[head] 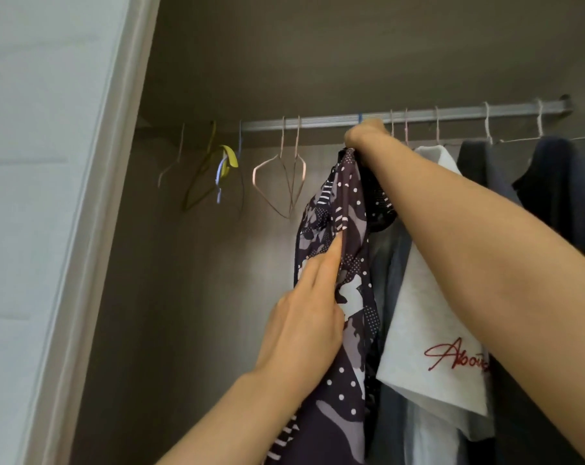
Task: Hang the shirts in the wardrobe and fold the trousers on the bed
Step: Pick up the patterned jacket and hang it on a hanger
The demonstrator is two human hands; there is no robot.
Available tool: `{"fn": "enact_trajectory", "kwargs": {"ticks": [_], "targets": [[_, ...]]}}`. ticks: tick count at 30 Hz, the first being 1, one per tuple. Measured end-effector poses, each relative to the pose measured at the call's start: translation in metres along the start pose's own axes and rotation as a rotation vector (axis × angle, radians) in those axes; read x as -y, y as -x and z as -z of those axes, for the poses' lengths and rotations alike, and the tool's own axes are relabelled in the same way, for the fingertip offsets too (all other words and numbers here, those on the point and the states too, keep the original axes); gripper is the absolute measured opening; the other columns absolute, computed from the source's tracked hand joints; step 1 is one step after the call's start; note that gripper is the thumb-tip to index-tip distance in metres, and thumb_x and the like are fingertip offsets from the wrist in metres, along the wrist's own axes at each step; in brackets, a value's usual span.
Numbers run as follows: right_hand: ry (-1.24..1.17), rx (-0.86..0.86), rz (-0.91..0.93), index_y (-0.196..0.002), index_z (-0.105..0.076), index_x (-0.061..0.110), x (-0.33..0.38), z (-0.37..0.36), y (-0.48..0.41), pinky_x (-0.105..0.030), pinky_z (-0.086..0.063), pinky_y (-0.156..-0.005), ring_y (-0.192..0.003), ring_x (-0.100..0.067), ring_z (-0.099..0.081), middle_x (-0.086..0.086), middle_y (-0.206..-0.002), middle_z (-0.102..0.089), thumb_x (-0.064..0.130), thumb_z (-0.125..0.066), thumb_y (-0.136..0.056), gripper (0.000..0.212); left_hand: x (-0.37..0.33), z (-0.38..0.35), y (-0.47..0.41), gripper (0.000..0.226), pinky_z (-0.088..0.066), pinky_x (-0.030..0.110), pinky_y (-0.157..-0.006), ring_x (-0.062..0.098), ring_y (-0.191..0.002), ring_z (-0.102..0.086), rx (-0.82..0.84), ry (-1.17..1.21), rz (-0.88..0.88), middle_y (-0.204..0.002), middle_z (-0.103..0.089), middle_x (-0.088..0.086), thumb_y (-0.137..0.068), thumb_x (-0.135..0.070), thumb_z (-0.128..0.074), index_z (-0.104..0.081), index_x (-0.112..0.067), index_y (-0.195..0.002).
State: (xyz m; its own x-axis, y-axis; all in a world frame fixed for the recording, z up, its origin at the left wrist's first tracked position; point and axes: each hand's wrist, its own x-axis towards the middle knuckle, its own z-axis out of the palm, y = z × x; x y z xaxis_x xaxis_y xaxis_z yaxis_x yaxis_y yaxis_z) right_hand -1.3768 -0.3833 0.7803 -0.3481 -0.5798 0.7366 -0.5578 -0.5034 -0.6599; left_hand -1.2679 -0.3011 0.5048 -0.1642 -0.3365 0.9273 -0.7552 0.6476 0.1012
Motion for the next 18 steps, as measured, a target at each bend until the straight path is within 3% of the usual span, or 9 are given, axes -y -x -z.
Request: {"fn": "enact_trajectory", "kwargs": {"ticks": [5,10,13,16,18], "targets": [[0.137,0.016,0.007,-0.138,-0.047,0.004,-0.013,0.016,-0.004,-0.026,-0.043,-0.084,-0.120,-0.026,-0.056,-0.014,-0.138,-0.053,0.012,-0.053,-0.095,0.045,-0.010,-0.002,0.003,0.085,-0.050,0.038,-0.077,0.016,-0.087,-0.058,0.058,-0.022,-0.026,-0.143,-0.032,-0.019,-0.097,-0.005,-0.045,0.005,-0.040,-0.156],[0.194,0.071,0.098,-0.135,-0.048,-0.002,-0.013,0.031,0.011,-0.032,-0.046,-0.095,-0.120,-0.027,-0.056,-0.016,-0.134,-0.054,0.015,-0.049,-0.094,0.045,-0.022,-0.008,0.014,0.085,-0.050,0.037,-0.083,0.016,-0.103,-0.057,0.041,0.008,-0.040,-0.148,-0.027,-0.020,-0.097,-0.006,-0.045,0.005,-0.041,-0.156],[0.191,0.093,0.119,-0.130,-0.052,-0.001,-0.018,0.034,0.021,-0.035,-0.050,-0.093,-0.110,-0.027,-0.060,-0.016,-0.115,-0.055,0.016,-0.051,-0.090,0.044,-0.026,-0.013,0.028,0.085,-0.051,0.037,-0.081,0.018,-0.102,-0.058,0.054,0.018,-0.033,-0.151,-0.025,-0.020,-0.097,-0.005,-0.046,0.004,-0.040,-0.156],[0.283,0.043,0.220,-0.100,-0.061,0.003,-0.020,0.035,0.038,-0.029,-0.044,-0.074,-0.093,-0.031,-0.058,-0.014,-0.108,-0.056,0.019,-0.054,-0.087,0.022,-0.020,-0.017,0.036,0.086,-0.049,0.034,-0.074,0.018,-0.088,-0.059,0.093,-0.074,-0.020,-0.158,-0.016,-0.018,-0.097,-0.007,-0.045,0.010,-0.038,-0.155],[0.329,0.040,0.280,-0.076,-0.049,0.007,-0.022,0.037,0.054,-0.027,-0.038,-0.065,-0.076,-0.030,-0.052,-0.013,-0.101,-0.052,0.019,-0.053,-0.086,0.015,-0.018,-0.017,0.040,0.087,-0.049,0.033,-0.075,0.019,-0.087,-0.059,0.115,-0.116,0.015,-0.160,-0.012,-0.016,-0.097,-0.005,-0.044,0.012,-0.038,-0.155]]}}
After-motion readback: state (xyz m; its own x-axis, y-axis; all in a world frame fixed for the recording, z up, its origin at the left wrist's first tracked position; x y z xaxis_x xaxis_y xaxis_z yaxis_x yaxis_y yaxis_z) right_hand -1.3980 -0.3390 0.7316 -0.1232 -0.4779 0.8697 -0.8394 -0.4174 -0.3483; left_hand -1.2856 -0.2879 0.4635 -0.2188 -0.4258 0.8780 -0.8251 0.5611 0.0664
